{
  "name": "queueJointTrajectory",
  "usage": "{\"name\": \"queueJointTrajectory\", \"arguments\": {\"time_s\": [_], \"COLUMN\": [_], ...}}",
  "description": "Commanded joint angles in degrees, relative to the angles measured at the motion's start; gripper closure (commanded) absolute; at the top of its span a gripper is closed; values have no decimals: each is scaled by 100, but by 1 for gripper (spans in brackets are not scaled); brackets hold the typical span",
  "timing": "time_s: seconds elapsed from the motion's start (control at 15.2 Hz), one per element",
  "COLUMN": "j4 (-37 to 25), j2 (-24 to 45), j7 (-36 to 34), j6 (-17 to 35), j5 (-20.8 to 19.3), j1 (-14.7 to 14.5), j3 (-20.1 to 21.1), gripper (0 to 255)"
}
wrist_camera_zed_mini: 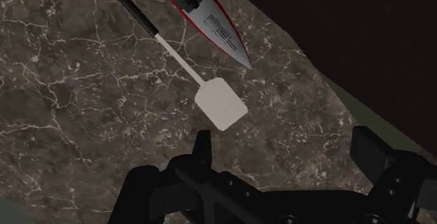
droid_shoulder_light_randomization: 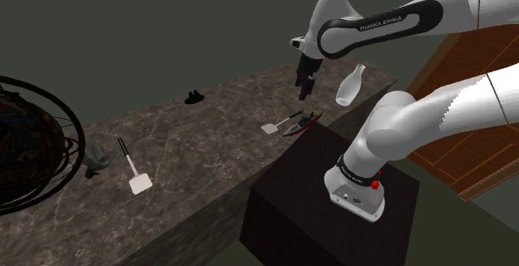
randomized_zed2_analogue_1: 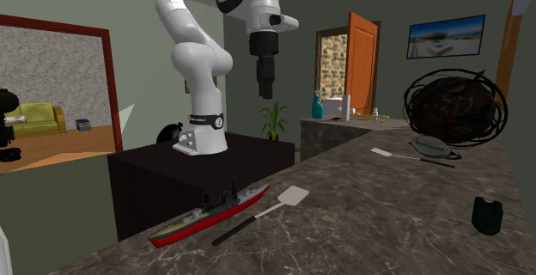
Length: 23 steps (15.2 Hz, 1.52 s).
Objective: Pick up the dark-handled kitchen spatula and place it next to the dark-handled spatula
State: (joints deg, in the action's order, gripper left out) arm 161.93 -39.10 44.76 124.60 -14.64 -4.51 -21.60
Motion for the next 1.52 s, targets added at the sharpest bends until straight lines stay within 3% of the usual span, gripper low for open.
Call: {"name": "queueJointTrajectory", "arguments": {"time_s": [0.0, 0.33, 0.53, 0.73, 0.86, 0.92, 1.06, 1.45], "j4": [52, 17, -127, -348, -556, -689, -987, -1209], "j2": [442, 1742, 2679, 3737, 4499, 4858, 5470, 6069], "j7": [477, 1693, 2582, 3882, 5134, 5769, 6741, 7233], "j6": [493, 1741, 2518, 3269, 3678, 3835, 4106, 4535], "j5": [-188, -444, -254, 605, 1746, 2330, 3080, 3584], "j1": [-67, -327, -655, -1104, -1195, -1062, -492, 319], "j3": [-271, -984, -1441, -1818, -1710, -1472, -782, 113], "gripper": [0, 0, 0, 0, 0, 0, 0, 0]}}
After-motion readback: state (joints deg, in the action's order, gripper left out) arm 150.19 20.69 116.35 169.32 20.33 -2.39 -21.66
